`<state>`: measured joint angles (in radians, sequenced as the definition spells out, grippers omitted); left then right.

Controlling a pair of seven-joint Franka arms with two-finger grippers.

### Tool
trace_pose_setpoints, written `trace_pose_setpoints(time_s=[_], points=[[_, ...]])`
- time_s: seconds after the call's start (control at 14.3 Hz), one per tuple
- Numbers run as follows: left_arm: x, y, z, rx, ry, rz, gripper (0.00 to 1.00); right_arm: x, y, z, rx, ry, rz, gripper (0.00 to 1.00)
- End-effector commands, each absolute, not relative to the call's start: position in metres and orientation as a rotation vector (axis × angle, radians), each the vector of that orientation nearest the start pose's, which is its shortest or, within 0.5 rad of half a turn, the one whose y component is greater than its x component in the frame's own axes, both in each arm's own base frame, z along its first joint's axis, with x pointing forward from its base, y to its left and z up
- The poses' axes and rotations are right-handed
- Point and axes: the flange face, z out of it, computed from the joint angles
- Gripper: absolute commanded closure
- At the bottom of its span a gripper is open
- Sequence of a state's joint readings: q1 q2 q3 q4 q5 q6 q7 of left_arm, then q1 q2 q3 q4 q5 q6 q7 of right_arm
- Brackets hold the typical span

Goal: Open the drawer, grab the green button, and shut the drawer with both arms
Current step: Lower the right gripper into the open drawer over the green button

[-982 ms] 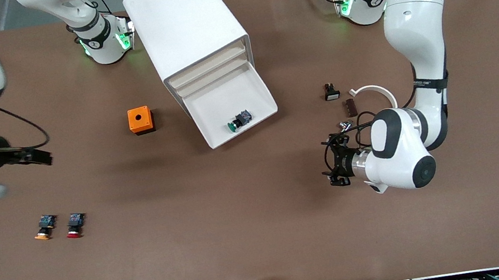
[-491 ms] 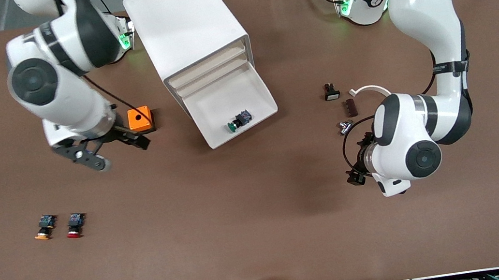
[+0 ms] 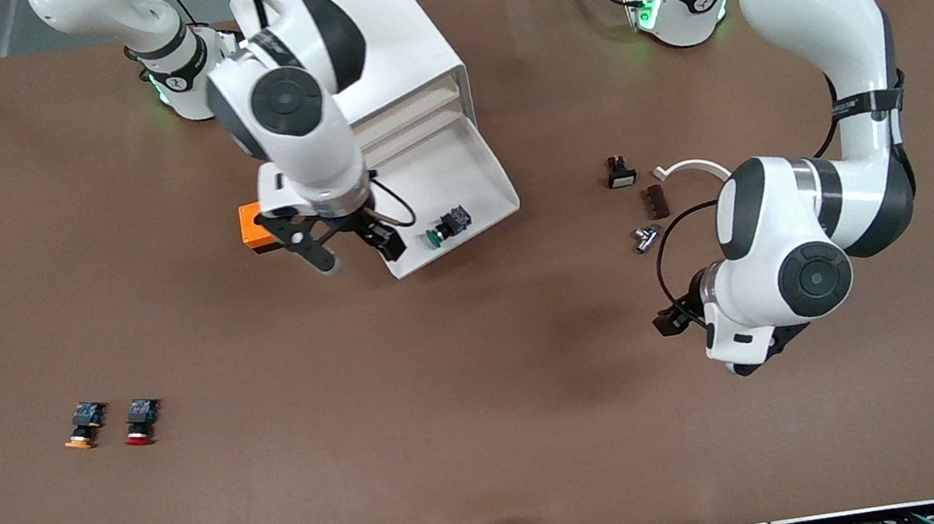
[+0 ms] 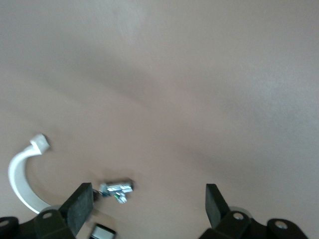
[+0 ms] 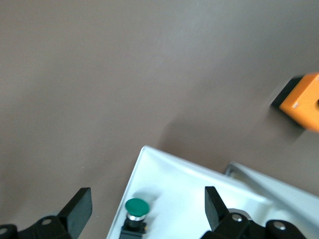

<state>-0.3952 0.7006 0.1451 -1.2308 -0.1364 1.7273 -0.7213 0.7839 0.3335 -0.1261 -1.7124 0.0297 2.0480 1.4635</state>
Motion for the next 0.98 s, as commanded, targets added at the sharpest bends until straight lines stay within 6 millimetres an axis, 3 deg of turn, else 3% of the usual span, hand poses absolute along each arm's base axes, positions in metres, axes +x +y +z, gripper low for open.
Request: trace_pose_setpoints(time_s=[0.0,0.28,0.49,0.91], points=[[0.677,-0.219,0.370,-2.973,-0.572,0.216,0.00,0.497,0.437,0.368,-2.812,1.353,-0.048,0.00],[0.678,-0.216,0.377,-3.052,-0.166,0.225,0.00,0.480,0.469,0.333,-2.781,1.399,-0.064,0.00],[0.674,-0.228,0.368,-3.073,-0.111,0.220,0.00,0.464,0.488,0.314,-2.789,1.425,-0.061,0.00],[0.661,-0.245,0.334,-3.101,-0.084,0.199,0.00,0.447,0.502,0.287,-2.827,1.435,-0.053,0.01]])
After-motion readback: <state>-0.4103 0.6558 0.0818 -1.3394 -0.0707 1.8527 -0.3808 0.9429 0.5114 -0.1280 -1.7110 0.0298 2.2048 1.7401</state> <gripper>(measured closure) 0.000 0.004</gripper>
